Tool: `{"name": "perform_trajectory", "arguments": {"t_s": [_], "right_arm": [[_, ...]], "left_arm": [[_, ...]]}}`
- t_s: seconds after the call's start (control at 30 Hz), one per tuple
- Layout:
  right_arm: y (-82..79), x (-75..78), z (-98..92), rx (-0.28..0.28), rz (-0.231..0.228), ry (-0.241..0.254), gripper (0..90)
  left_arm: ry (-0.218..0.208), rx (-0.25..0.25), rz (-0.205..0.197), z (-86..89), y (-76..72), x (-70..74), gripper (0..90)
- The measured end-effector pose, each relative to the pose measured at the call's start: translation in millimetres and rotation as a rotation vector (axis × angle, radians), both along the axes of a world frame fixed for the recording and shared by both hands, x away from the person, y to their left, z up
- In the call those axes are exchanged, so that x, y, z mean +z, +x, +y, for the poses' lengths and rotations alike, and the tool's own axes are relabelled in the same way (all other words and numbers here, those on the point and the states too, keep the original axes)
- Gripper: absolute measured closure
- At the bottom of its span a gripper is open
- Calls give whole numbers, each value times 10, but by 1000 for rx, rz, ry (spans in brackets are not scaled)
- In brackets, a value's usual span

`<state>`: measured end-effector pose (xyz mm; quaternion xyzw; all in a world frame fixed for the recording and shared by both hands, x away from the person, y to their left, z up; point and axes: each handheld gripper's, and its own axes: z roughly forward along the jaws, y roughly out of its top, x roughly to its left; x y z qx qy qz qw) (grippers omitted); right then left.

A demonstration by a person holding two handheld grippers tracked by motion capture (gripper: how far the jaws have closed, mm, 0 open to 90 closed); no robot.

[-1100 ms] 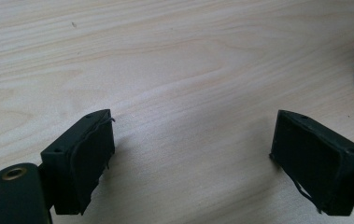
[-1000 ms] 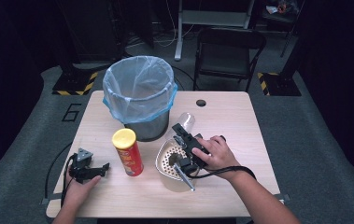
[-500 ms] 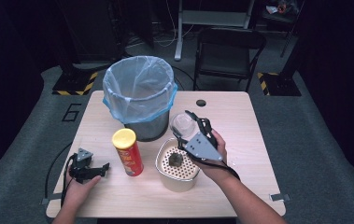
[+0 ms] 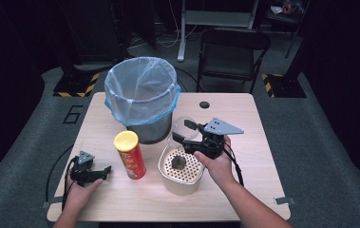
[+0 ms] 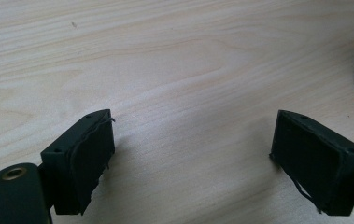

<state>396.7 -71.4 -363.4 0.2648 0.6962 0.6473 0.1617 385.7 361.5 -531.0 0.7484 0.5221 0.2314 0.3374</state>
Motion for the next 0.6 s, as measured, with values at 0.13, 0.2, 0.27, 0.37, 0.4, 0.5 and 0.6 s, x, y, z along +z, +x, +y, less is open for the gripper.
{"name": "perform_trajectory", "arguments": {"t_s": [0.13,0.2,0.27,0.37,0.4,0.5,0.6], "right_arm": [[-3,33,-6,18,38,9,338],[-6,100,-3,27,52,-8,338],[-7,162,0,33,62,-13,339],[6,305,8,40,93,-10,339],[16,338,7,43,95,-14,339],[27,491,19,24,97,-55,339],[44,581,24,21,95,-72,339]], "left_arm": [[-1,0,1,-1,-1,0,129],[-2,1,2,-2,-2,0,129],[-1,0,0,0,0,0,129],[-1,0,1,-1,-1,0,129],[-1,0,1,-1,-1,0,129],[-2,1,1,-1,-1,0,129],[-1,0,0,0,0,0,129]]}}
